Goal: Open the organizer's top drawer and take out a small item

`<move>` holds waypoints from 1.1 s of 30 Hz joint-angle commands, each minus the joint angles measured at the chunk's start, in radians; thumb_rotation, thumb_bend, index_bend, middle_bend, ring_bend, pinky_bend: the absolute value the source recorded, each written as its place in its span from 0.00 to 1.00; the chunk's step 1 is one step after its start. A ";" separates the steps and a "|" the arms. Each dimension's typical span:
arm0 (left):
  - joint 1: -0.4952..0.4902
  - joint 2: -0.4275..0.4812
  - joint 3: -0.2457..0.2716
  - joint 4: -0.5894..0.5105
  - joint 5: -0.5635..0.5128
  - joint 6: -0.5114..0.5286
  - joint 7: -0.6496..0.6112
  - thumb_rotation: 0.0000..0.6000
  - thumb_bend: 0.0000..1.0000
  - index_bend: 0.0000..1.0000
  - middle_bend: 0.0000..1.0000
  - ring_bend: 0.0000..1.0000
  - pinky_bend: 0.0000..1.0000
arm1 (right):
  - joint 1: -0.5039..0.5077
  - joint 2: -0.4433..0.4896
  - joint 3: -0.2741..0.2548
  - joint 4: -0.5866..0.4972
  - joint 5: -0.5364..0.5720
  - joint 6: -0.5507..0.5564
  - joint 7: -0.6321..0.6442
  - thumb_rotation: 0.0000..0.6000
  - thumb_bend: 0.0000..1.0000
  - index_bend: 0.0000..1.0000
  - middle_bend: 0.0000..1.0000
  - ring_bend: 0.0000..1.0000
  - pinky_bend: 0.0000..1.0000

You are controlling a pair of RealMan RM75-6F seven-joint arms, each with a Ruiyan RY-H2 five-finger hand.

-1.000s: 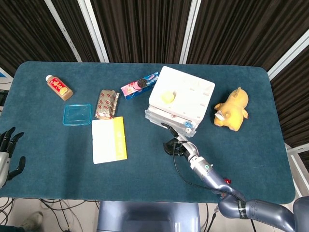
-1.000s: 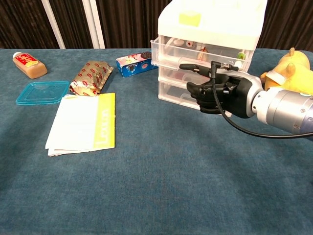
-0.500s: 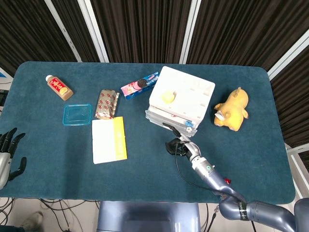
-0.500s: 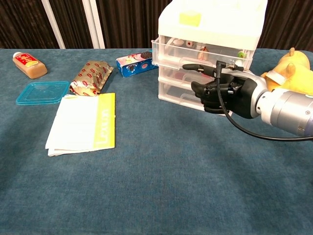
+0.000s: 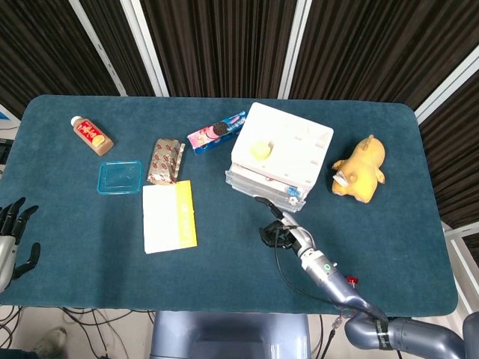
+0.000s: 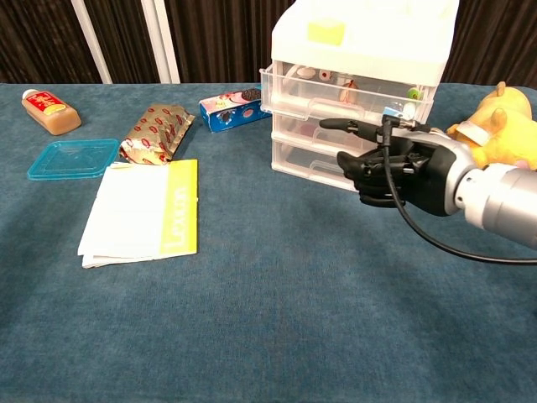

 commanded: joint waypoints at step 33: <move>-0.002 -0.002 -0.001 -0.002 -0.010 -0.007 0.001 1.00 0.47 0.10 0.00 0.00 0.00 | 0.252 0.482 0.065 -0.447 0.612 -0.169 -0.742 1.00 0.57 0.10 0.98 1.00 1.00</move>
